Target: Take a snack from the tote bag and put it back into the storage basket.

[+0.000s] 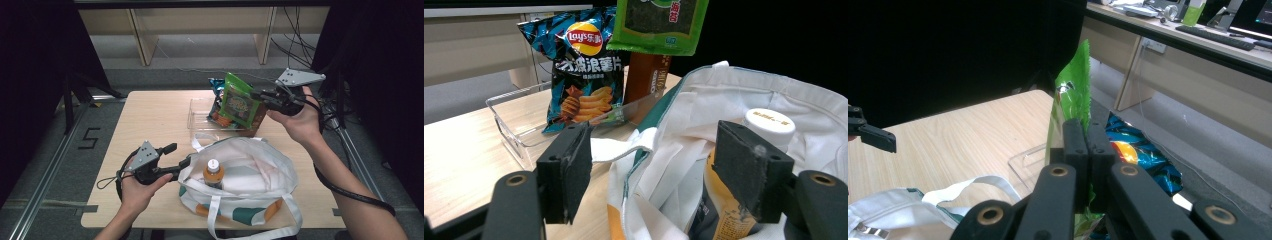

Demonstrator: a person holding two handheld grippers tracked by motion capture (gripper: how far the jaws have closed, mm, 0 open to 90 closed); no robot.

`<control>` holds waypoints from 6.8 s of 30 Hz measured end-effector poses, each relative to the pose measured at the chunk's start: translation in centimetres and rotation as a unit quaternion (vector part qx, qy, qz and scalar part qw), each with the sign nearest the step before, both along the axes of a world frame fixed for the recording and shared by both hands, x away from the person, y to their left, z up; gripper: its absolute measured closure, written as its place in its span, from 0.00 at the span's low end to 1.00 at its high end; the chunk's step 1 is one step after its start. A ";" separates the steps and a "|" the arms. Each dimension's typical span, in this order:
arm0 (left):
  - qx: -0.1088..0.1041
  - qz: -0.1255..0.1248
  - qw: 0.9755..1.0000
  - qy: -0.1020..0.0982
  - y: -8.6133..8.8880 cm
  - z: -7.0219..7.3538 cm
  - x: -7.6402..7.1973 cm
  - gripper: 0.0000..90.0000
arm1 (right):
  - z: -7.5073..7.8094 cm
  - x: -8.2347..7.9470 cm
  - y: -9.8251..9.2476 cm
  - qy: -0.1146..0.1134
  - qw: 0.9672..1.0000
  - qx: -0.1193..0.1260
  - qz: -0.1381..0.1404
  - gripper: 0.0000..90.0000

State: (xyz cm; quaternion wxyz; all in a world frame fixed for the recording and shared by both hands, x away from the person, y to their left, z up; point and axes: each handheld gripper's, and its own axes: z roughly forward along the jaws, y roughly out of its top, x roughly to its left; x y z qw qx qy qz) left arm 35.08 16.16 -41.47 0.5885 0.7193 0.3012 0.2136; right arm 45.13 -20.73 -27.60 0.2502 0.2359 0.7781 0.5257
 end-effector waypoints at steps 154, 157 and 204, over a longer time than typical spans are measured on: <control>0.000 -0.002 1.000 0.002 0.0 -0.2 0.0 0.34 | -4.1 4.6 3.5 0.007 0.998 -0.010 -0.054 1.00; 0.000 -0.002 1.000 0.002 0.0 -0.2 0.0 0.35 | -4.2 4.7 3.6 0.004 0.999 -0.011 -0.052 1.00; 0.001 -0.004 1.000 0.004 0.1 -0.3 0.0 0.34 | -6.1 6.0 4.8 0.000 0.999 -0.030 -0.046 1.00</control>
